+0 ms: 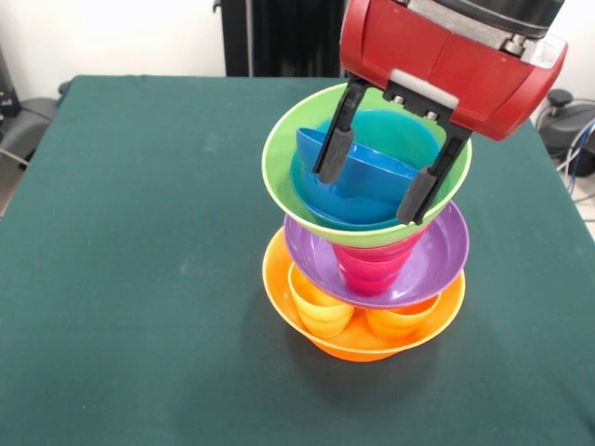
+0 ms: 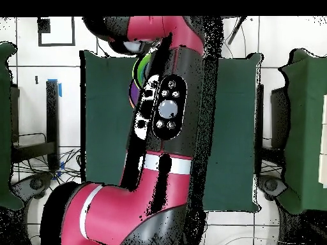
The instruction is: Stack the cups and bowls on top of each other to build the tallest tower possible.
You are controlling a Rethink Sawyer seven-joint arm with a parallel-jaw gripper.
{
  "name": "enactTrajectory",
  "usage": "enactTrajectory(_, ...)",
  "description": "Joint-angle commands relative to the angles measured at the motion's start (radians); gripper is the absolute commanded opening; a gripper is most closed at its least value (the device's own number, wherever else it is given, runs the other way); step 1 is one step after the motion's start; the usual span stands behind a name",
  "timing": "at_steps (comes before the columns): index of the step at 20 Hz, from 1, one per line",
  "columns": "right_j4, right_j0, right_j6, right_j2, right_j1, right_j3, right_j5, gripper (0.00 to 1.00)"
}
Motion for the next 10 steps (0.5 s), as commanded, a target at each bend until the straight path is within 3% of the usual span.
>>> enactTrajectory(1, -0.07, -0.001, -0.262, 0.076, -0.004, 0.143, -0.018, 1.0)
enactTrajectory(10, -0.075, -0.009, -0.321, 0.08, -0.006, 0.143, 0.004, 1.0)
